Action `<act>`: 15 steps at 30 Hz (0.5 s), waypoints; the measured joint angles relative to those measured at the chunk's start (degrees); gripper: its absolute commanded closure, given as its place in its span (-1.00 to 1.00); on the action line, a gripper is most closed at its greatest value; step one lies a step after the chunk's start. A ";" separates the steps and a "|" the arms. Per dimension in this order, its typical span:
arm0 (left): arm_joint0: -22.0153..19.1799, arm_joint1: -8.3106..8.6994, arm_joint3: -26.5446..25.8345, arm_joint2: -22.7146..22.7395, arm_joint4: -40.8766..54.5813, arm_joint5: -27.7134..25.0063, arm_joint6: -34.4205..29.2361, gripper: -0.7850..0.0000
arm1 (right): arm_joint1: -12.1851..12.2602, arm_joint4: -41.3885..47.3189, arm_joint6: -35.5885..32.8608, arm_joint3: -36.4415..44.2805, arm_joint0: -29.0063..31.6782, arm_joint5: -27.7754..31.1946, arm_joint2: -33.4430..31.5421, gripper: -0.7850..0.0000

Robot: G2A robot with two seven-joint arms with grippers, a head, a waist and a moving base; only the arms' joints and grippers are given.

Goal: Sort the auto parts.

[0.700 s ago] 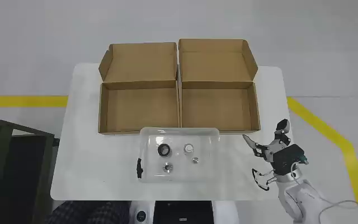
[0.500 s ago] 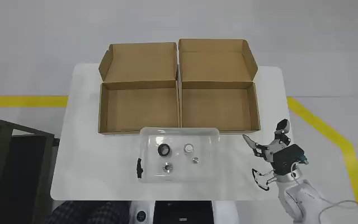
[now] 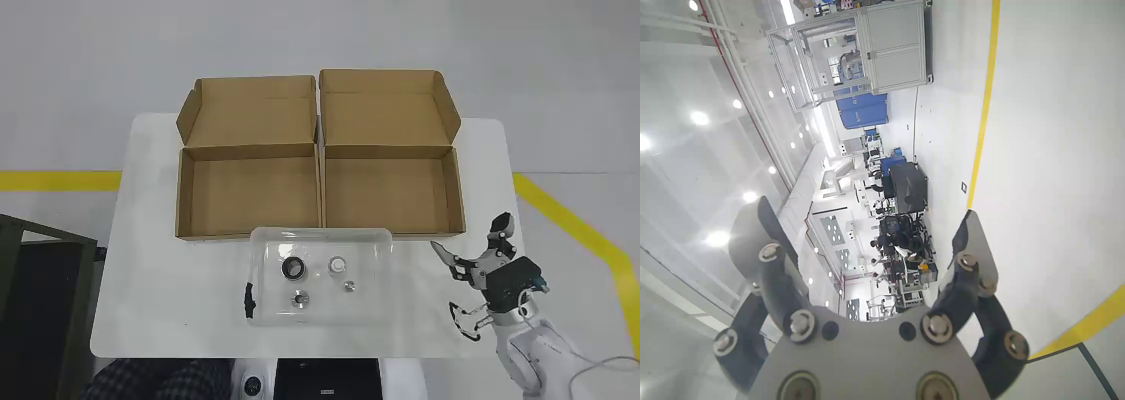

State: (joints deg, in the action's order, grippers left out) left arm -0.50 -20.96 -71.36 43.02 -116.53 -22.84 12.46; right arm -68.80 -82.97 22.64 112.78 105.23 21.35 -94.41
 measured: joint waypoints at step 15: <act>0.00 0.00 0.00 0.00 0.00 0.00 0.00 -1.00 | 1.84 -2.56 -15.15 4.49 -8.35 21.98 2.30 -1.00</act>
State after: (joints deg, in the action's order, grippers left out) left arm -0.50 -20.96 -71.36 43.02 -116.53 -22.84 12.46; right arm -66.96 -85.53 7.49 117.27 96.89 43.33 -92.11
